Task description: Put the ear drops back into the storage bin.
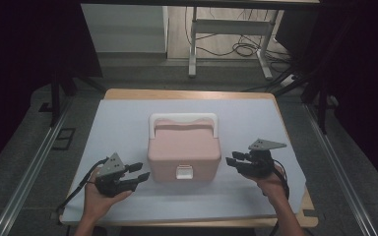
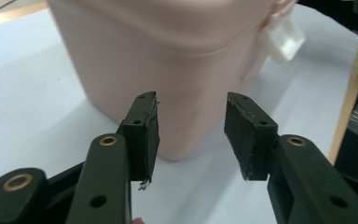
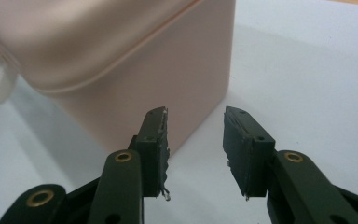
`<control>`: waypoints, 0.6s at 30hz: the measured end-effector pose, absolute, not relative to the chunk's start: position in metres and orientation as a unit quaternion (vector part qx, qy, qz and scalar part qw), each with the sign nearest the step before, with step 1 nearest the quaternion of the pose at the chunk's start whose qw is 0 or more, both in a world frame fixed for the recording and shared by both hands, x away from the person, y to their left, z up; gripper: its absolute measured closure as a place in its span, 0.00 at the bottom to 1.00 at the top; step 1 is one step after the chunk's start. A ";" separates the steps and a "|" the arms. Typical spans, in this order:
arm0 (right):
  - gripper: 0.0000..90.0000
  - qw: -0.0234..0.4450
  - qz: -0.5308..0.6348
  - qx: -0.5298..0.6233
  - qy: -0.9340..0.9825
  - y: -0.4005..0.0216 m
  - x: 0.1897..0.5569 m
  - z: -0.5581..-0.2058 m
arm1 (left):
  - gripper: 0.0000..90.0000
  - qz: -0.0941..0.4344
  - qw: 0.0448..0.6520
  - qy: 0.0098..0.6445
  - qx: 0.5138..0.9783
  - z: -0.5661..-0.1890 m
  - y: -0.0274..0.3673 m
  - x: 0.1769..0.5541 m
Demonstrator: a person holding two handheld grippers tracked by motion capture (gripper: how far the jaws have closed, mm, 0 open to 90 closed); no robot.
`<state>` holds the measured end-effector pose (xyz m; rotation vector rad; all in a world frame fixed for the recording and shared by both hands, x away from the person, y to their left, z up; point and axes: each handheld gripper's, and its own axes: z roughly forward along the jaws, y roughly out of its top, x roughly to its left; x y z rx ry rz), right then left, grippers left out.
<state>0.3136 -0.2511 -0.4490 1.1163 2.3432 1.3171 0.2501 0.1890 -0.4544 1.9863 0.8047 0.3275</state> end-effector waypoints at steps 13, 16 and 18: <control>0.65 0.119 0.429 0.400 0.801 -0.263 0.319 -0.473 | 0.60 0.136 0.445 0.367 0.806 -0.474 0.203 0.265; 0.65 0.117 0.427 0.410 0.798 -0.268 0.322 -0.479 | 0.59 0.142 0.435 0.378 0.805 -0.479 0.206 0.269; 0.65 0.116 0.427 0.413 0.796 -0.269 0.322 -0.482 | 0.59 0.142 0.434 0.380 0.804 -0.482 0.208 0.271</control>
